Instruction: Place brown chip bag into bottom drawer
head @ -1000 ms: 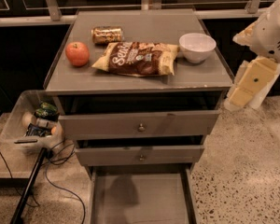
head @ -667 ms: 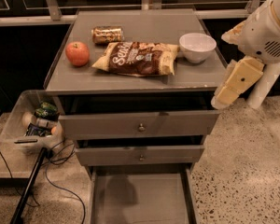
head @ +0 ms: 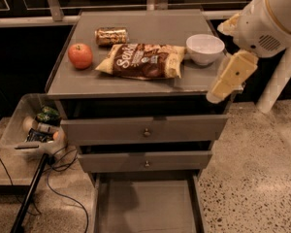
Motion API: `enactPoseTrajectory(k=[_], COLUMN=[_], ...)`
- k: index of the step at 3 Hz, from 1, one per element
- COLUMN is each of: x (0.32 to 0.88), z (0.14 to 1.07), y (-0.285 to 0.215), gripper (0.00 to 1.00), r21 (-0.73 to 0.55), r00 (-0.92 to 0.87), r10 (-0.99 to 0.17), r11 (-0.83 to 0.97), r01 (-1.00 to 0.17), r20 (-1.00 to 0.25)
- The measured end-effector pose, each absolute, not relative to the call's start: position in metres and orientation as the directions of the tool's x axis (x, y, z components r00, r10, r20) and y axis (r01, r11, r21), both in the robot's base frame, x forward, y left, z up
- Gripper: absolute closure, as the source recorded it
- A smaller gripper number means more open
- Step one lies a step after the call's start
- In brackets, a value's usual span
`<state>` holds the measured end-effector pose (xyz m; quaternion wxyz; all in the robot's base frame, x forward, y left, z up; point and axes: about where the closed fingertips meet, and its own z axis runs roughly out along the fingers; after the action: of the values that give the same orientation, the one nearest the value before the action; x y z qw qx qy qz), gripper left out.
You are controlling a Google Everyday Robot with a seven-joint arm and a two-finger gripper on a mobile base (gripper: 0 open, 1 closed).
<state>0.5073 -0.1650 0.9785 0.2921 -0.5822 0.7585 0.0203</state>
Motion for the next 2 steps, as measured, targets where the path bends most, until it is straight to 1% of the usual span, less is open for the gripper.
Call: enactPoseTrajectory(k=[1,2], x=[0.549,0.59], z=[0.994,1.004], y=[-0.138,-0.123], gripper=[0.0,0.0], r21=[-0.368,-0.396], r00=[-0.081,-0.064], r10=[-0.844,-0.814], r11=[0.315,0.348], r01=[-0.875,-0.85], r20=[-0.53,-0.578])
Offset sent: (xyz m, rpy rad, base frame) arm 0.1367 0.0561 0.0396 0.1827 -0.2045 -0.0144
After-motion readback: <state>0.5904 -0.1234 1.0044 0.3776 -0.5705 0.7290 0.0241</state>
